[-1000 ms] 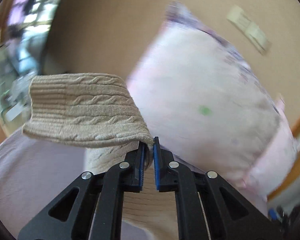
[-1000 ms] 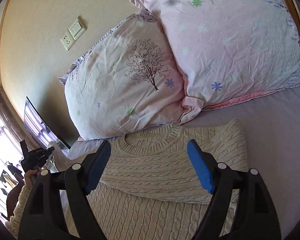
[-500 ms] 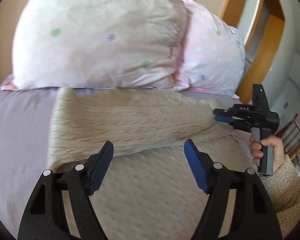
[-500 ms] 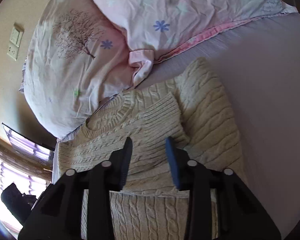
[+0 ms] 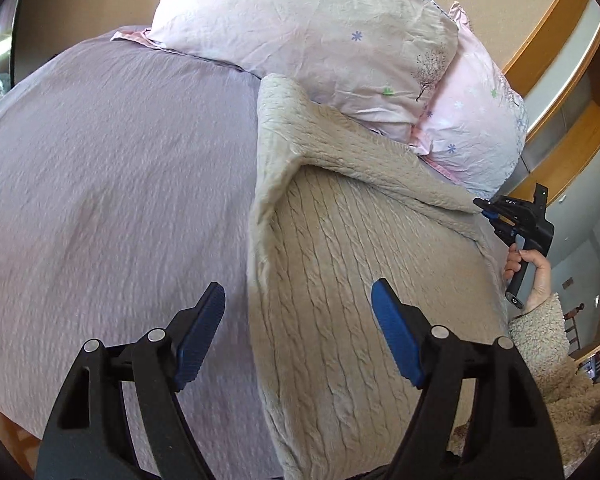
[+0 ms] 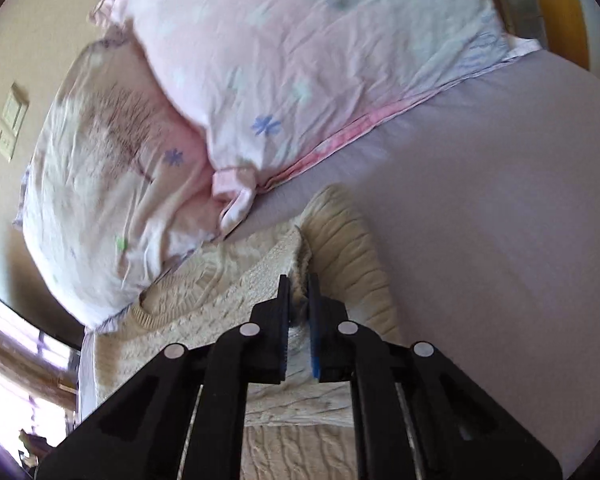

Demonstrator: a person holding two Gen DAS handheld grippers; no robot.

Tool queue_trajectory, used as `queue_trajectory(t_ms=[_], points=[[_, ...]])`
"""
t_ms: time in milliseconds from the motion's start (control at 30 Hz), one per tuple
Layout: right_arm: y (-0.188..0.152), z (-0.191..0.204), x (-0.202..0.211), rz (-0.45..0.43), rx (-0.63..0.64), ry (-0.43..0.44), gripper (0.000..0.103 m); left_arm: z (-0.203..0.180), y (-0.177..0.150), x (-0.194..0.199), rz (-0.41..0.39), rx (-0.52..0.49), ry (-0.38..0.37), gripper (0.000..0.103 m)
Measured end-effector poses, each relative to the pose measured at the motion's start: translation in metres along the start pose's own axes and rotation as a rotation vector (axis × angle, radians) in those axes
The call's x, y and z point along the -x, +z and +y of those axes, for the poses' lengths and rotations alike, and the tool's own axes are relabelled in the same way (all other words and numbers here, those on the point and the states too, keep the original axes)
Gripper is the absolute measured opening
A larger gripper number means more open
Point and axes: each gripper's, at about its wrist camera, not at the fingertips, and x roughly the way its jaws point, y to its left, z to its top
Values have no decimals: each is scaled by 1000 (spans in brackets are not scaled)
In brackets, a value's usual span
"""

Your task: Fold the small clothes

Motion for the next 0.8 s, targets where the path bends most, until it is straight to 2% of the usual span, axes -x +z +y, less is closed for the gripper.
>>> queue_trajectory(t_ms=[100, 133, 167, 200, 233, 300, 333, 367, 433, 467, 567, 600, 633, 667, 700, 800], points=[[-11, -27, 15, 84, -62, 20, 30, 1, -13, 2, -10, 13, -32, 76], [-19, -35, 25, 95, -56, 30, 51, 2, -16, 4, -17, 19, -44, 76], [-29, -41, 36, 102, -45, 38, 58, 3, -20, 8, -26, 34, -64, 76], [-40, -48, 45, 127, -33, 51, 58, 5, -25, 10, -31, 56, -98, 72], [-52, -56, 53, 164, -34, 72, 57, 7, -31, 12, -32, 78, -133, 67], [-79, -70, 68, 245, -51, 164, 53, 8, -43, 15, -27, 93, -166, 46], [-92, -77, 75, 280, -62, 218, 43, 7, -50, 18, -26, 92, -174, 42], [-107, -83, 84, 308, -68, 269, 39, 5, -56, 21, -28, 91, -186, 38], [-133, -92, 101, 353, -60, 364, 37, 2, -69, 25, -15, 105, -230, 38], [-145, -94, 110, 367, -42, 396, 31, 2, -76, 27, -16, 115, -250, 36], [-171, -97, 130, 395, 27, 439, 29, 2, -92, 33, -6, 143, -299, 31], [-176, -96, 134, 409, 44, 453, 26, 0, -95, 34, -3, 147, -306, 29], [-179, -94, 134, 432, 62, 460, 14, -2, -97, 34, 5, 146, -304, 27], [-182, -90, 132, 445, 86, 462, 7, -4, -97, 33, 14, 142, -296, 19], [-179, -84, 133, 437, 105, 474, 7, -7, -95, 32, 21, 137, -286, 10], [-147, -57, 136, 355, 117, 563, 7, -10, -71, 31, 11, 154, -297, 7]])
